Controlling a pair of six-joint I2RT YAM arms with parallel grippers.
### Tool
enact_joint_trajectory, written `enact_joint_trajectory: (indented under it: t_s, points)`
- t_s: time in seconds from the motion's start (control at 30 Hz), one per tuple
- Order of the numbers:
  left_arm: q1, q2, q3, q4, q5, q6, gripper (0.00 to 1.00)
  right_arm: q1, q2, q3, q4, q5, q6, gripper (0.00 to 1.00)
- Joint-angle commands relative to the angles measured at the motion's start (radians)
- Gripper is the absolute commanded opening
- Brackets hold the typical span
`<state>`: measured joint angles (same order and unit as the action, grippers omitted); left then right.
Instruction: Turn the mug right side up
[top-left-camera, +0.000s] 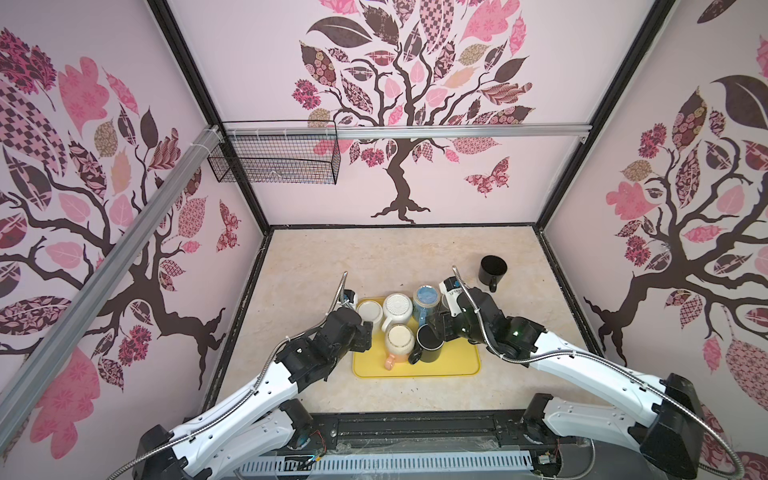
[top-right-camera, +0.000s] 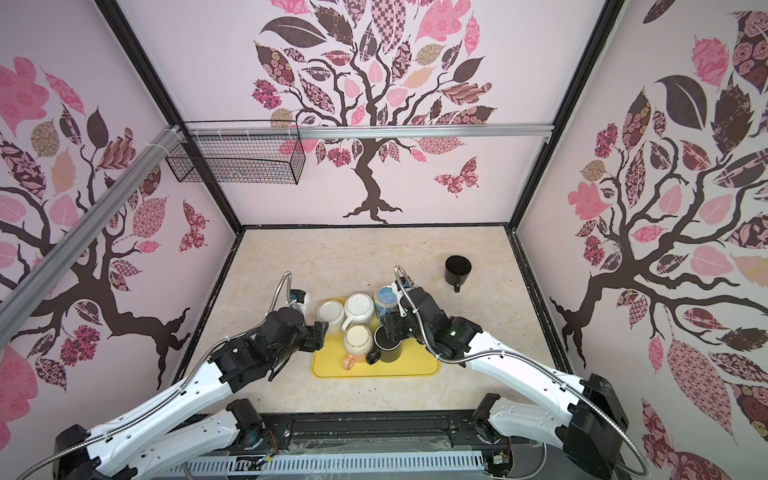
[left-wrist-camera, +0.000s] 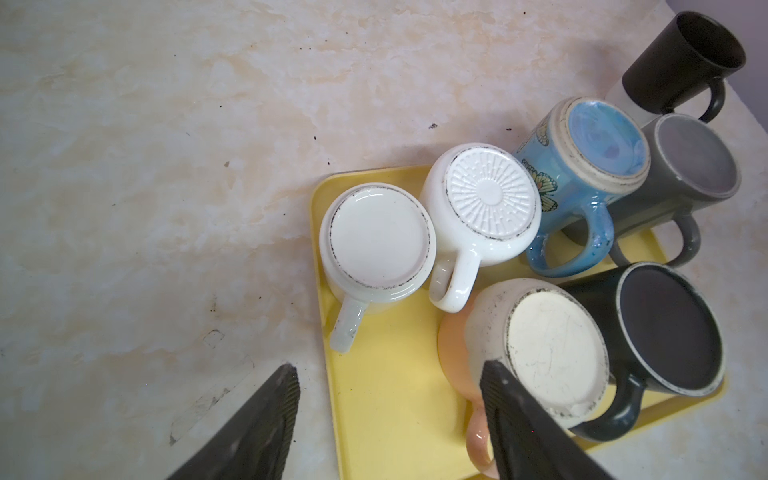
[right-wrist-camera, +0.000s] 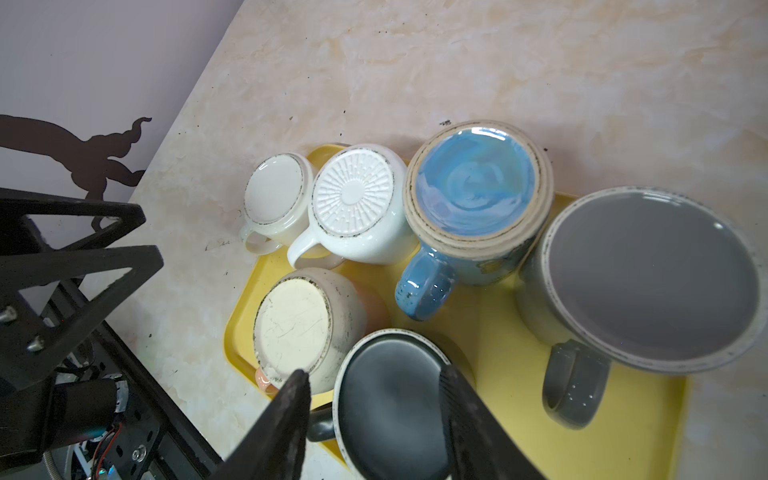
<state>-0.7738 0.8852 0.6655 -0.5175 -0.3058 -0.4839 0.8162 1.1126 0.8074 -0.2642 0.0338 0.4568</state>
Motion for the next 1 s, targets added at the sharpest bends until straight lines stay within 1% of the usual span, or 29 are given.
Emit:
enact_joint_trajectory:
  t_s: [0.0, 0.1, 0.2, 0.43, 0.67, 0.97]
  points:
    - [0.040, 0.022, -0.041, 0.087, 0.069, 0.015, 0.68, -0.001, -0.045, 0.010, 0.001, 0.014, 0.005, 0.54]
    - [0.091, 0.064, -0.064, 0.144, 0.133, 0.015, 0.65, 0.000, -0.070, 0.013, -0.014, 0.024, 0.001, 0.54]
    - [0.111, 0.102, -0.082, 0.185, 0.139, 0.016, 0.64, -0.001, -0.079, 0.028, -0.049, 0.038, -0.007, 0.53]
    - [0.119, 0.192, -0.126, 0.264, 0.134, 0.007, 0.66, 0.000, -0.105, 0.024, -0.067, 0.054, -0.014, 0.53]
    - [0.119, 0.211, -0.150, 0.298, 0.144, -0.004, 0.67, 0.000, -0.115, 0.015, -0.078, 0.059, -0.014, 0.53]
    - [0.120, 0.217, -0.177, 0.336, 0.211, -0.027, 0.60, 0.000, -0.116, 0.009, -0.080, 0.061, -0.008, 0.52]
